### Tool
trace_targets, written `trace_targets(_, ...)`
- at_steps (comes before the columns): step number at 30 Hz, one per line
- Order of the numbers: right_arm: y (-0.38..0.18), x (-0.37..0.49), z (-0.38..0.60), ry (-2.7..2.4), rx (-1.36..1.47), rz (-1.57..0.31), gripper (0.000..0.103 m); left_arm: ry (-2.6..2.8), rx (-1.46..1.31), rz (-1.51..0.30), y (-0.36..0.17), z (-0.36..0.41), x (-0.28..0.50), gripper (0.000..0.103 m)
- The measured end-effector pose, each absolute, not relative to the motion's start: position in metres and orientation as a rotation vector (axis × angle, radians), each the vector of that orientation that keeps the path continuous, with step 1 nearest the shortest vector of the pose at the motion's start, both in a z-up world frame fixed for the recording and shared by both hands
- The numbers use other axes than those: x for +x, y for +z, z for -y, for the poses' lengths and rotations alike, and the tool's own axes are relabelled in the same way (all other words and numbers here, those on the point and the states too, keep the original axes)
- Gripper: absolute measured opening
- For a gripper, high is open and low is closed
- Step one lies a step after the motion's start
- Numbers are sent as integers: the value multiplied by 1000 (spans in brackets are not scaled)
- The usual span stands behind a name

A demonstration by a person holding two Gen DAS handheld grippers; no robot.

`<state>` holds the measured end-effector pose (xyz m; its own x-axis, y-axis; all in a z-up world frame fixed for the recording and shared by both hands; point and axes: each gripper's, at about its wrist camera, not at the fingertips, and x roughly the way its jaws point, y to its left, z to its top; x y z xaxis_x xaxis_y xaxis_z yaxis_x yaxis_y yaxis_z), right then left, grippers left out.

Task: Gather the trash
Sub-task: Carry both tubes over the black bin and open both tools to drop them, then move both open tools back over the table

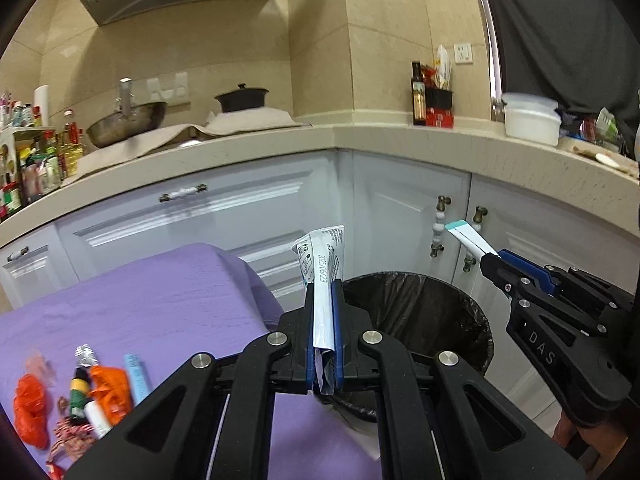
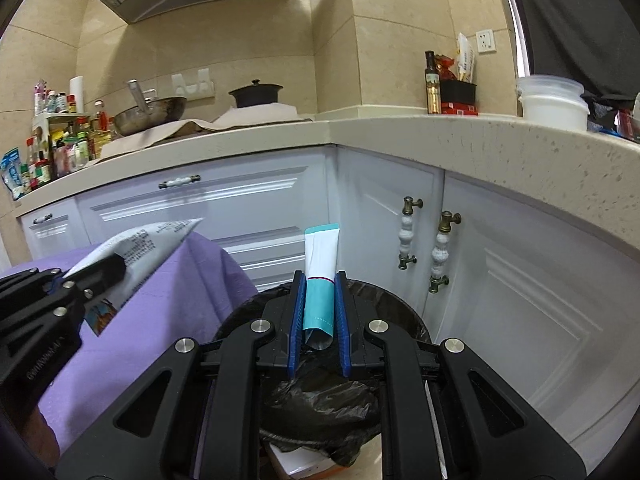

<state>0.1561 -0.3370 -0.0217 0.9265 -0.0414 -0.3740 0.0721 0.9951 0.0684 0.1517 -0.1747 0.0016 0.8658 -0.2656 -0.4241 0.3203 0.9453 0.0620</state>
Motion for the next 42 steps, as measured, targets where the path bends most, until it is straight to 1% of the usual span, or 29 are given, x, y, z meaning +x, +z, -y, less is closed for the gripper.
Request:
trace_targets(6, -38, 180, 348, -73, 97, -409, 15, -305, 150, -500, -15, 200, 181, 7)
trace_targets(9, -47, 191, 353, -83, 105, -426, 17, -310, 153, -520, -21, 209, 191, 9)
trace_targets(10, -50, 193, 355, -84, 107, -430, 24, -314, 157, -533, -22, 212, 194, 15)
trace_targets(11, -53, 196, 356, -95, 110, -433, 31, -317, 160, -543, -23, 214, 197, 18)
trace_targets(12, -56, 198, 358, -107, 114, -430, 45, -312, 158, -546, -23, 215, 200, 26)
trace_targets(13, -59, 200, 359, -117, 117, -427, 50, -305, 147, -543, -23, 213, 201, 36)
trace_targets(14, -61, 202, 360, -121, 117, -431, 50, -299, 138, -540, -22, 213, 202, 41)
trace_targets(15, -63, 203, 360, -122, 116, -436, 50, -296, 127, -535, -21, 211, 202, 50)
trace_targets(16, -65, 204, 360, -124, 116, -439, 50, -290, 119, -531, -20, 210, 203, 55)
trace_targets(24, -61, 197, 358, -137, 114, -431, 50, -278, 115, -511, -14, 204, 201, 57)
trace_targets(28, -55, 190, 356, -145, 113, -427, 52, -271, 108, -494, -7, 196, 193, 60)
trace_targets(42, -33, 161, 326, -105, 95, -413, 52, -208, 76, -460, 14, 149, 164, 61)
